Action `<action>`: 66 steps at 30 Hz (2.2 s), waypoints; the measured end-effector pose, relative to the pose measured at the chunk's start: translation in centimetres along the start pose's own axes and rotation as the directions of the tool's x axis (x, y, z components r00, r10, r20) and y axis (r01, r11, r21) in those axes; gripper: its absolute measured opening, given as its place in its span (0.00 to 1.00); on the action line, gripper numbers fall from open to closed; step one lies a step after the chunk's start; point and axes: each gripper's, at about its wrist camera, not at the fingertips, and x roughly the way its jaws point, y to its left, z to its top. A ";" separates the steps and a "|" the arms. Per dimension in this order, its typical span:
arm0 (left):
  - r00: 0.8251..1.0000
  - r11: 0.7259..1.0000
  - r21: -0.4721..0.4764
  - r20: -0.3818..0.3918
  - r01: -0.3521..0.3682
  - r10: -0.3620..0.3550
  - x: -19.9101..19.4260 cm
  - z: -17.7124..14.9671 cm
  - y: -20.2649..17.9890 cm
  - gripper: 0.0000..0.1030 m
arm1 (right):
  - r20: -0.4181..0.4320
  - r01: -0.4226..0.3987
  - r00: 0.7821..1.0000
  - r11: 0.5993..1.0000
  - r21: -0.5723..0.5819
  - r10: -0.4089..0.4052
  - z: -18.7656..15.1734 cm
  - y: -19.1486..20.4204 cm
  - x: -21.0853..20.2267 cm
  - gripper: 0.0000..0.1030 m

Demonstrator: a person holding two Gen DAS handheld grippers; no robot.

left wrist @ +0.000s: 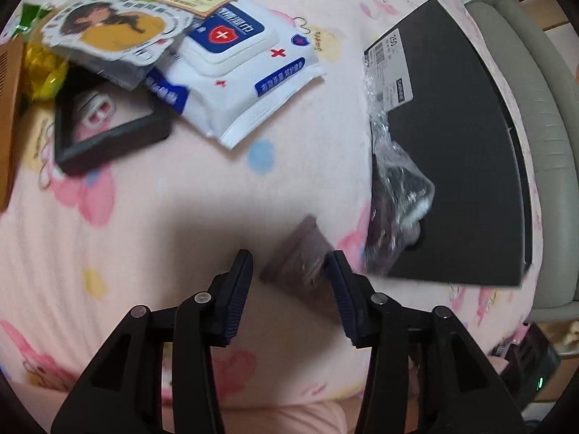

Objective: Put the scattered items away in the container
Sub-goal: 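Close the left gripper around the middle of the brown tube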

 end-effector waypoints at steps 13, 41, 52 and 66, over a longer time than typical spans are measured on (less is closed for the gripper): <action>0.996 0.999 0.005 -0.072 0.052 -0.051 -1.4 -2.3 0.3 0.41 | 0.058 0.087 0.995 0.996 -0.002 -0.086 0.4 1.0 0.4 0.27; 0.986 0.996 -0.002 -0.140 0.089 -0.089 -2.2 -3.4 3.4 0.43 | 0.052 -0.031 0.998 0.989 0.142 0.024 1.8 1.4 3.5 0.43; 0.993 0.996 -0.009 -0.085 0.087 -0.088 -2.7 -3.9 2.6 0.43 | 0.014 -0.131 0.991 0.985 0.113 0.130 2.0 3.7 4.4 0.48; 0.982 0.993 0.009 -0.147 0.120 -0.117 -1.1 -3.2 2.3 0.45 | 0.017 -0.185 0.983 0.966 0.179 0.185 2.8 4.3 8.3 0.46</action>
